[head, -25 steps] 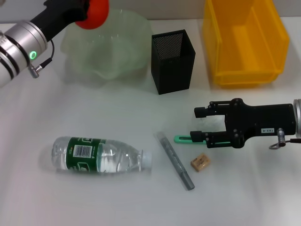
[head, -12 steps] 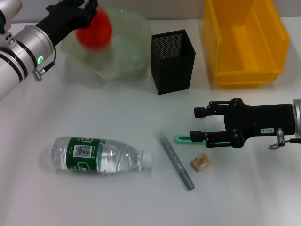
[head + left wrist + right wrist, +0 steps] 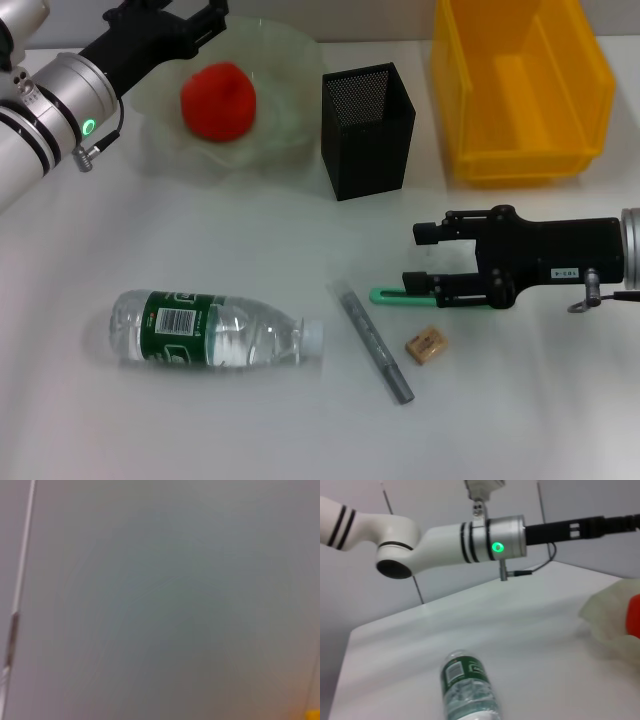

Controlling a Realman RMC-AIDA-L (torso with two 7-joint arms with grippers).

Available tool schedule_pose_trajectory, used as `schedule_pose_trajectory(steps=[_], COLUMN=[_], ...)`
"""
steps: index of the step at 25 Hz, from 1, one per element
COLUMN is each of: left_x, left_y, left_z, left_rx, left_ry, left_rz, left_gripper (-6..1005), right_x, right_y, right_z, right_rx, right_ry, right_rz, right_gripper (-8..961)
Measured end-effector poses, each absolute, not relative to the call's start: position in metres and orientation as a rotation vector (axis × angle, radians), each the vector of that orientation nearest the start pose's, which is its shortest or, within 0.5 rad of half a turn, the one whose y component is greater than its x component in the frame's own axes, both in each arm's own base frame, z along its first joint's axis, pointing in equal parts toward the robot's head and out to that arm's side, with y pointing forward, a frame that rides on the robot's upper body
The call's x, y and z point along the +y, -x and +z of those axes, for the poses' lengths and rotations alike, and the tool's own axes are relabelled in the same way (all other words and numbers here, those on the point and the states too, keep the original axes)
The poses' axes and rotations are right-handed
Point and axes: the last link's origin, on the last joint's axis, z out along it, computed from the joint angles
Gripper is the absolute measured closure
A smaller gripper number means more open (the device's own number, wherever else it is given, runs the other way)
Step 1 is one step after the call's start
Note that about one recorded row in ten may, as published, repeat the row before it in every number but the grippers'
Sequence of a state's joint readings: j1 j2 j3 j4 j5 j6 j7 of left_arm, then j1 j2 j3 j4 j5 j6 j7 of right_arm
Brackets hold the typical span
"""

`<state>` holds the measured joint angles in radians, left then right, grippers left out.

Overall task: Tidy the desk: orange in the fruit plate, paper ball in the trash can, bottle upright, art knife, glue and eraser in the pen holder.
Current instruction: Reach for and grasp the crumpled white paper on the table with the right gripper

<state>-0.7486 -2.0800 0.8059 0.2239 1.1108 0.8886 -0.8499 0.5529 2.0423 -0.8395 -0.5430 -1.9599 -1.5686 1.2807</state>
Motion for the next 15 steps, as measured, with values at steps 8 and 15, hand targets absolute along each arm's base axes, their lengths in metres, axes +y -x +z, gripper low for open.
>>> schedule_pose_trajectory(steps=[8, 15], left_x=[0.42, 0.369], left_y=[0.229, 0.216], left_z=[-0.01, -0.008], left_rx=[-0.608, -0.487], left_ry=[2.029, 2.284], left_rz=[-0.985, -1.214], left_gripper=[186, 187], right_x=[0.324, 0.326], right_y=[-0.26, -0.26], right_z=[-0.021, -0.017], right_rx=[0.592, 0.634], right_ry=[2.844, 2.819], right_rz=[0.666, 0.694], right_gripper=[256, 256])
